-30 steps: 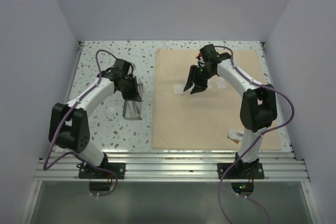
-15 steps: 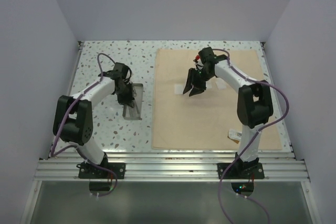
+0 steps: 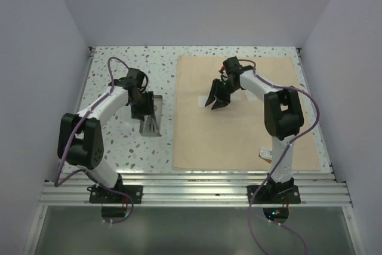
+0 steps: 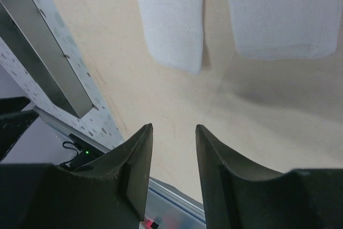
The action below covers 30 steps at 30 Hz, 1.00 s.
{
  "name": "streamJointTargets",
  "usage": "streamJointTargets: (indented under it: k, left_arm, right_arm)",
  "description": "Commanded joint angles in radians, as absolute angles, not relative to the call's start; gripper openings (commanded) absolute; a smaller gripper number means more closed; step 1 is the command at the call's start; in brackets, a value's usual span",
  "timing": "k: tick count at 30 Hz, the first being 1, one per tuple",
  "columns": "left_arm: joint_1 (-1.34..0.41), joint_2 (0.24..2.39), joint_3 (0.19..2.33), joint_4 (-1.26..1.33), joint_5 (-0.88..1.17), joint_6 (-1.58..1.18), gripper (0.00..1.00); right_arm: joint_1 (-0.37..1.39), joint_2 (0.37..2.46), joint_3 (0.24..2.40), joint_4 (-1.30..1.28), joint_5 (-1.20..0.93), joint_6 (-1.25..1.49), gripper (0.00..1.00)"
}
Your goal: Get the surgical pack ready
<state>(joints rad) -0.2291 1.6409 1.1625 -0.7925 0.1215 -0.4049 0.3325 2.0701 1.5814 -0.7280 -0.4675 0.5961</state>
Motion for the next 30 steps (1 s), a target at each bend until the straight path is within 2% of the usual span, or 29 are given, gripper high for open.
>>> streamJointTargets:
  k: [1,8,22,30]
  left_arm:
    - [-0.221,1.560,1.241,-0.822,0.167,-0.422,0.55]
    - [-0.222,1.505,1.236,-0.795,0.316,-0.472,0.51]
    - [-0.224,1.474,1.180,-0.769,0.350,-0.497,0.50]
    - [-0.227,1.483,1.187,-0.769,0.354,-0.499,0.50]
  right_arm:
    - [0.325,2.092,1.606,-0.667,-0.477,0.629,0.42]
    - [0.319,2.146,1.617,-0.630,-0.477,0.644,0.41]
    - [0.318,2.204,1.626,-0.529,-0.469,0.686,0.37]
    - [0.318,2.237,1.641,-0.512,-0.471,0.703,0.27]
